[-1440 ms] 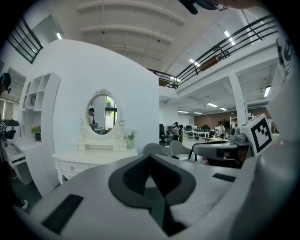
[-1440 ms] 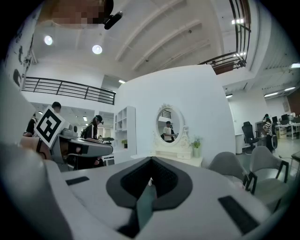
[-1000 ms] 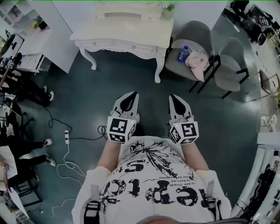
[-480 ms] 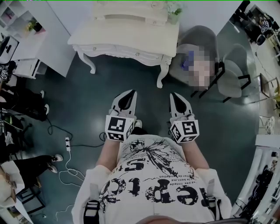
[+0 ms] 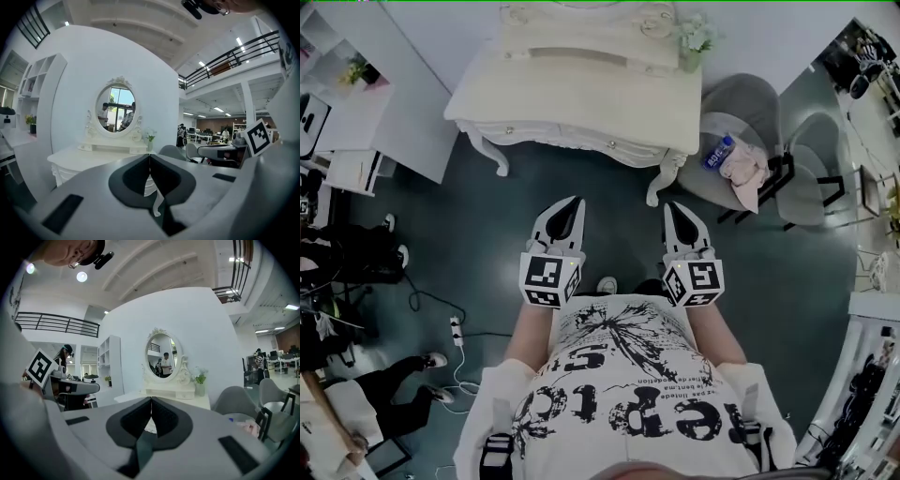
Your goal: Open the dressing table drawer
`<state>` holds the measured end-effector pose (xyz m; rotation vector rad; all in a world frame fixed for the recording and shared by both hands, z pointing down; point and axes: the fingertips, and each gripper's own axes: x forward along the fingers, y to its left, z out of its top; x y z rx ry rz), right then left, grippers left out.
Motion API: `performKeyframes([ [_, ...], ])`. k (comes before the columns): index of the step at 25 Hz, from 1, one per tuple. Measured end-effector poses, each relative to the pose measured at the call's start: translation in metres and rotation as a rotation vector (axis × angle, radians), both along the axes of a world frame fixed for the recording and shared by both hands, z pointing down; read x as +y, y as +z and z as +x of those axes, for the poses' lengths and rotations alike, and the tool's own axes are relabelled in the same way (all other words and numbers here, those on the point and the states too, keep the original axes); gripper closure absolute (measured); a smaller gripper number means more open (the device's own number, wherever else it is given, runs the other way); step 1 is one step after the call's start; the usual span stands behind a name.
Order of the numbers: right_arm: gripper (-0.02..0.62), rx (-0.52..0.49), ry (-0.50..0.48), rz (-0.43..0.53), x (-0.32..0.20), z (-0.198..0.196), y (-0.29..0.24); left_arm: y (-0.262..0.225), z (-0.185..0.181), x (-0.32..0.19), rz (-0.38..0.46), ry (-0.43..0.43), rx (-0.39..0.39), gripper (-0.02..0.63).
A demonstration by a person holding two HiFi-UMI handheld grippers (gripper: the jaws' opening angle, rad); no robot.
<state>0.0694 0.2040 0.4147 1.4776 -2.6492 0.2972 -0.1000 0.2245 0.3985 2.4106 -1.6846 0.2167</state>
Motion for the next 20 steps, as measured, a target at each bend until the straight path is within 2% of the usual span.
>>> performKeyframes([
  [9, 0.578, 0.004, -0.058, -0.021, -0.102, -0.03, 0.018, 0.021, -0.027, -0.085, -0.027, -0.055, 0.003, 0.588],
  [20, 0.577, -0.004, -0.127, -0.01, -0.299, -0.026, 0.009, 0.006, -0.02, -0.269, -0.009, -0.114, -0.025, 0.588],
])
